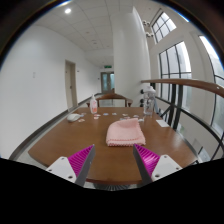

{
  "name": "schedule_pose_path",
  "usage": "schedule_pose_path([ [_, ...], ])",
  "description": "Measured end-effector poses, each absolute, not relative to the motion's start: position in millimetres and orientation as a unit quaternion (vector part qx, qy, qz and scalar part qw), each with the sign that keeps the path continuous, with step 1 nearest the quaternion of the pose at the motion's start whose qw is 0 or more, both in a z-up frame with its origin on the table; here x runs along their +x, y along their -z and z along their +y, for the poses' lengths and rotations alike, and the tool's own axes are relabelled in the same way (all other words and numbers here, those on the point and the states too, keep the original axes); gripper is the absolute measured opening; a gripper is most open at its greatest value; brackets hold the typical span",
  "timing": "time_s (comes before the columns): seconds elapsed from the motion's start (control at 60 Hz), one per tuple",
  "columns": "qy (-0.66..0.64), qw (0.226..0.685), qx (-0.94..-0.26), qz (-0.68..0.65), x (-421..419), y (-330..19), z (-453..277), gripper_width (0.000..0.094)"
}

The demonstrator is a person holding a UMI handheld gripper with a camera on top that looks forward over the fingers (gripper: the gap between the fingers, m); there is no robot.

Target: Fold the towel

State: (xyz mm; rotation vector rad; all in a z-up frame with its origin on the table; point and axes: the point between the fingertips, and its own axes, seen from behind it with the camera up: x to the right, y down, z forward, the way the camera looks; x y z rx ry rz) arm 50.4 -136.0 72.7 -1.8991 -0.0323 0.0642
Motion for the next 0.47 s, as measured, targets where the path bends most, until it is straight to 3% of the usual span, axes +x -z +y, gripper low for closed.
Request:
schedule_pose_path([
  [0.183, 0.008, 0.614, -0.788, -0.046, 64.8, -86.6, -146.9, 0.0795],
  [0.3, -0.034, 0.624, -0.78, -0.036, 57.3, -94.7, -151.0, 0.0803],
  [0.467, -0.08, 0.613, -0.785, -0.045, 41.0, -82.0, -153.0, 0.0803],
])
